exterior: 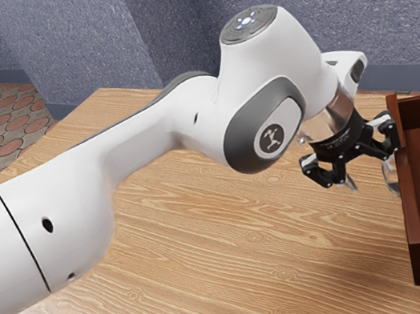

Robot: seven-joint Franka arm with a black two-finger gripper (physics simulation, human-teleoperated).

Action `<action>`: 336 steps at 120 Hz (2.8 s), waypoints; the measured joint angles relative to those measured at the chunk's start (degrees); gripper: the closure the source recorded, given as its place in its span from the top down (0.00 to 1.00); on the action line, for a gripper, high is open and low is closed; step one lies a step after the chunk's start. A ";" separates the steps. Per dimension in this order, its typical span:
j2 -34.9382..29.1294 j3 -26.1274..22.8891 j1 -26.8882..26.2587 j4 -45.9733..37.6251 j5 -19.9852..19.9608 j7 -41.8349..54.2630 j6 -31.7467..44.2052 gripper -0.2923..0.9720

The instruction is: Pull the drawer handle with one arm to open the drawer

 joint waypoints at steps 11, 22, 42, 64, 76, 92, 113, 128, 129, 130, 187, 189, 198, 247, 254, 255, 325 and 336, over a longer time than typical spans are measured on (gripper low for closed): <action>-0.48 0.04 0.18 -0.91 0.19 0.02 0.04 0.53; -0.85 0.12 0.44 -1.35 0.53 0.01 0.06 0.53; -2.32 0.37 0.51 -3.30 0.98 -0.07 0.50 0.53; -3.96 0.50 0.81 -5.53 0.89 -0.02 1.53 0.53; -4.39 0.44 0.93 -6.60 1.12 -0.09 2.16 0.53; -4.49 0.32 1.07 -7.24 1.33 -0.14 3.09 0.53; -4.47 0.19 1.12 -7.41 1.77 -0.22 3.75 0.53; -4.69 0.22 1.18 -7.83 2.05 -0.27 3.97 0.53; -4.72 0.23 1.18 -7.92 2.06 -0.27 3.98 0.53; -4.75 0.24 1.21 -7.99 2.07 -0.28 3.99 0.53; -6.21 0.53 1.35 -9.69 1.92 -0.47 4.60 0.54; -6.21 0.51 1.37 -9.70 1.94 -0.45 4.61 0.54; -6.21 0.47 1.39 -9.69 1.98 -0.32 4.67 0.55; -5.48 0.30 0.86 -8.94 2.27 1.27 6.39 0.57; -5.56 0.29 0.82 -8.92 2.30 1.53 6.65 0.57; -5.60 0.30 0.82 -8.93 2.31 1.57 6.68 0.57; -8.48 0.56 1.27 -9.68 4.38 2.78 7.31 0.58; -12.08 1.00 1.03 -9.77 5.19 1.86 5.91 0.61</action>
